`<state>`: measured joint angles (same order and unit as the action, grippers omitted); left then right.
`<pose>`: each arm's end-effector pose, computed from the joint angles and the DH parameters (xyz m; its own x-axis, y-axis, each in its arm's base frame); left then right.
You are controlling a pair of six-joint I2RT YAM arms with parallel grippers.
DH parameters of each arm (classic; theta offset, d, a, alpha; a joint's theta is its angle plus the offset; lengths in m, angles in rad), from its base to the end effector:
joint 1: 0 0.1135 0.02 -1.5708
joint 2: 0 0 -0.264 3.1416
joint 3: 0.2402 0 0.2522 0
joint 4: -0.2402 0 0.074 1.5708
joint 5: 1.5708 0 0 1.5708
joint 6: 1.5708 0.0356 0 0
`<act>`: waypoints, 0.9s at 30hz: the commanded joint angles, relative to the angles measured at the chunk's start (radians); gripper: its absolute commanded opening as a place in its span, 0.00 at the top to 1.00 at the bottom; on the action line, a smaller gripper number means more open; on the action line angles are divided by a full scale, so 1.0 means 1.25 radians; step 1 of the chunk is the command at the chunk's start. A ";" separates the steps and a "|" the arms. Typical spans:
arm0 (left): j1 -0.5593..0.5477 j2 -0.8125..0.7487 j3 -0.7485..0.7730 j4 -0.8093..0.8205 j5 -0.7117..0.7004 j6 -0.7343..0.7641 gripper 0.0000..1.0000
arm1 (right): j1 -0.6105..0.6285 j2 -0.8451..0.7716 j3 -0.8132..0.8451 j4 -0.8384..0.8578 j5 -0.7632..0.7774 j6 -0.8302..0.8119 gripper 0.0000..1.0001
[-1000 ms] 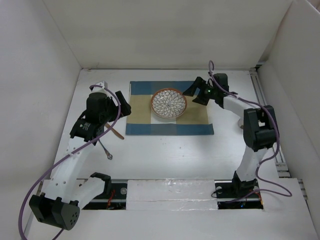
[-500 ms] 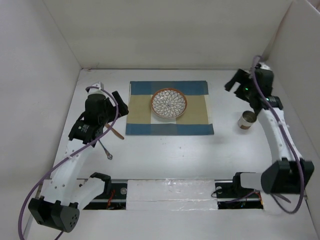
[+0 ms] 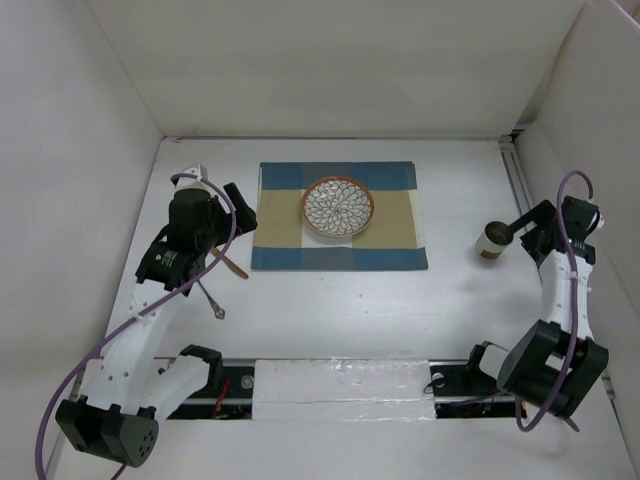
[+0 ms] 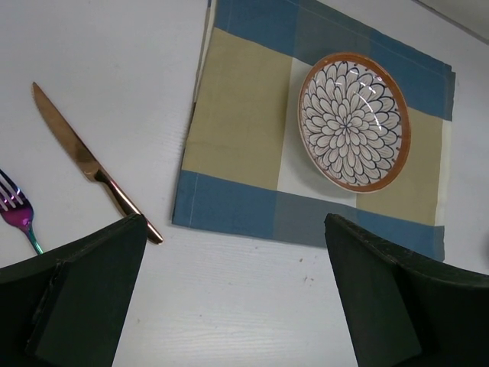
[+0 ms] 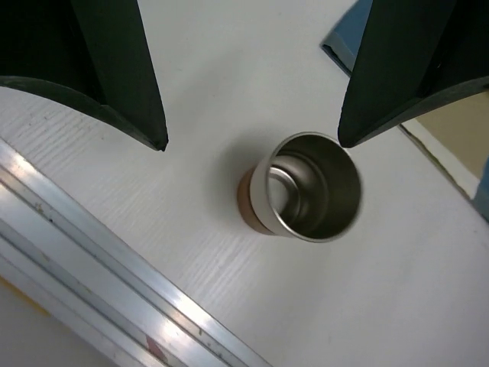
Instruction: Set the dinner table for one person
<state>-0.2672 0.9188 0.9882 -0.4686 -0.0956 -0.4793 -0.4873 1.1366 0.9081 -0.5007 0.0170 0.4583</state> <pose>0.1946 -0.0498 0.3577 -0.4147 -0.3624 -0.8347 -0.0149 0.9199 -0.3920 0.2143 -0.1142 0.2829 -0.3159 0.6680 -0.6738 0.6904 0.6489 0.3198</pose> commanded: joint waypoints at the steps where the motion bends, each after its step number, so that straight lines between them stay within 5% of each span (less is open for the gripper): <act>1: -0.001 -0.020 -0.006 0.010 0.013 0.012 0.00 | -0.026 0.026 -0.011 0.079 -0.053 0.021 0.01; 17: -0.001 -0.005 -0.014 0.025 0.040 0.019 0.00 | 0.020 0.231 -0.036 0.208 -0.082 0.053 0.12; 27: -0.001 0.003 -0.014 0.025 0.040 0.019 0.00 | 0.044 0.220 -0.043 0.192 -0.044 0.053 0.68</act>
<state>-0.2672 0.9230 0.9760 -0.4606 -0.0532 -0.4706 -0.4431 1.4422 0.8520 -0.2977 -0.0643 0.5209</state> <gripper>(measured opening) 0.996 0.347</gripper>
